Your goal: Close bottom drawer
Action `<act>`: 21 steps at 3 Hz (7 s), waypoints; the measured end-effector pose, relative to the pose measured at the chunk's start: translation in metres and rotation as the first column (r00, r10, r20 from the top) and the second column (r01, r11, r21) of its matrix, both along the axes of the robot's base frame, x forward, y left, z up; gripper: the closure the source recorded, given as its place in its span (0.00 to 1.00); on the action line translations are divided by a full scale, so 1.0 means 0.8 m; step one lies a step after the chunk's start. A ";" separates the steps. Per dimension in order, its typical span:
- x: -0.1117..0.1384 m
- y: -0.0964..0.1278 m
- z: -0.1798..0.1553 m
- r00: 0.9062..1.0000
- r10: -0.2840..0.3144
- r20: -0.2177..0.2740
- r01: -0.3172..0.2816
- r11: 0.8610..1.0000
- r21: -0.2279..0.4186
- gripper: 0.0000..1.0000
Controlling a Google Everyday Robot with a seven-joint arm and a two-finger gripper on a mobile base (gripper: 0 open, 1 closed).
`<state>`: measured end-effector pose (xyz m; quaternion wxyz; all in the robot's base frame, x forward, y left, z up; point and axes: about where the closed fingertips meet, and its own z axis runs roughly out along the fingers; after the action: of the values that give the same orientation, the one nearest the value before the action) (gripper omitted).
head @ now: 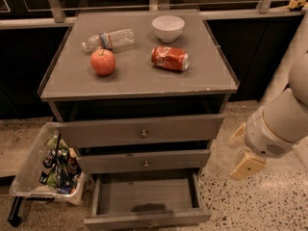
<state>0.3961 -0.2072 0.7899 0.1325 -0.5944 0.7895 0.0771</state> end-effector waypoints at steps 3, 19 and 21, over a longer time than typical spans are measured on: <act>0.003 0.007 -0.026 1.000 -0.012 -0.022 0.012 1.000 0.020 1.00; 0.065 0.073 -0.684 0.990 -0.137 0.031 0.104 0.863 0.495 1.00; 0.014 0.085 -0.711 0.999 -0.002 0.032 -0.013 0.883 0.469 1.00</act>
Offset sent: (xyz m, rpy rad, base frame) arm -0.0017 0.0000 -0.0030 -0.0006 0.0053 0.0003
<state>0.4071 -0.1393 0.2213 0.2843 -0.5479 0.7437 0.2566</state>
